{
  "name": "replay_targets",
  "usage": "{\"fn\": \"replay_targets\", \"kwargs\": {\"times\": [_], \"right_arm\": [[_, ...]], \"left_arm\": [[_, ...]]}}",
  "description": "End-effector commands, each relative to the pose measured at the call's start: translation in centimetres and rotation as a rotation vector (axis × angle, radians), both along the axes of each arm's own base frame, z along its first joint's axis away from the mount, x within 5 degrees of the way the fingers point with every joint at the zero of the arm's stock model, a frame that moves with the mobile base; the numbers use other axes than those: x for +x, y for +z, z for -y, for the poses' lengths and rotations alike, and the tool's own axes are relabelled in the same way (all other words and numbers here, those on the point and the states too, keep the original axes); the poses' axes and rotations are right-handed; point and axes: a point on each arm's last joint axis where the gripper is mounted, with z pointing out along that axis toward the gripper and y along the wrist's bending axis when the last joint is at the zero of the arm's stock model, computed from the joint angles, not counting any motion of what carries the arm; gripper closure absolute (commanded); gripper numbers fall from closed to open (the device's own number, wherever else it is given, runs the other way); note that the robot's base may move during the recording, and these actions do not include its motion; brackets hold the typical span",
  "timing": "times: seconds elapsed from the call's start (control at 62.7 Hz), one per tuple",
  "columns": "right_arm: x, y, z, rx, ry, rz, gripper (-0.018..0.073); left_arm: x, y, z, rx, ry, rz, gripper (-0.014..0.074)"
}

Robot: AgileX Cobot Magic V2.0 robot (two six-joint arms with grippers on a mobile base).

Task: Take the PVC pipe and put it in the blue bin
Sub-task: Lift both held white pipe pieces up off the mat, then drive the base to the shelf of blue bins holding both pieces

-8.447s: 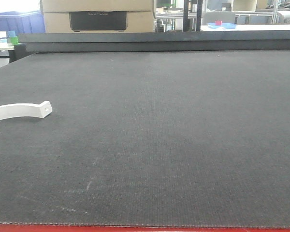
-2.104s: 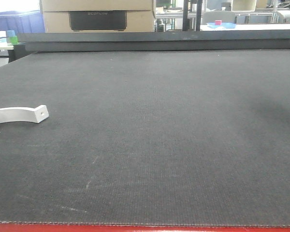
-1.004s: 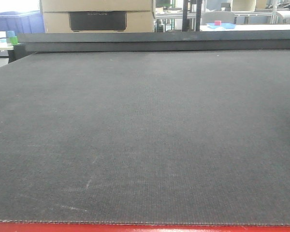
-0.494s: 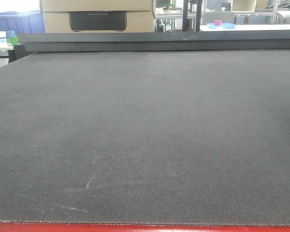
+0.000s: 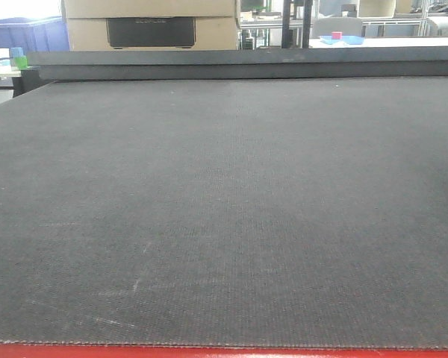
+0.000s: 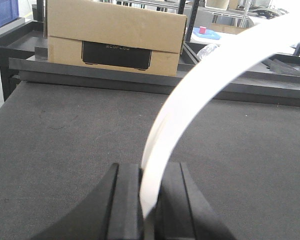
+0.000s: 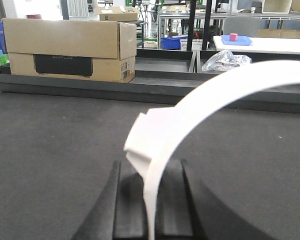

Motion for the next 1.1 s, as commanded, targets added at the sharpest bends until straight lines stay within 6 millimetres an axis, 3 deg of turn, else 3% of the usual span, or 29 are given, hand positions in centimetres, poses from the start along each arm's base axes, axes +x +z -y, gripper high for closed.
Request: {"fn": "replay_targets", "kwargs": {"times": [0.0,1.084], "right_arm": [[-0.16,0.38,0.03,-0.013,-0.002,0.039,0.0727],[-0.16,0.38,0.03,-0.013,-0.002,0.039,0.0727]], "left_arm": [[-0.2,0.41,0.04,-0.014,-0.001,0.034,0.0707],[-0.2,0.41,0.04,-0.014,-0.001,0.034,0.0707]]}}
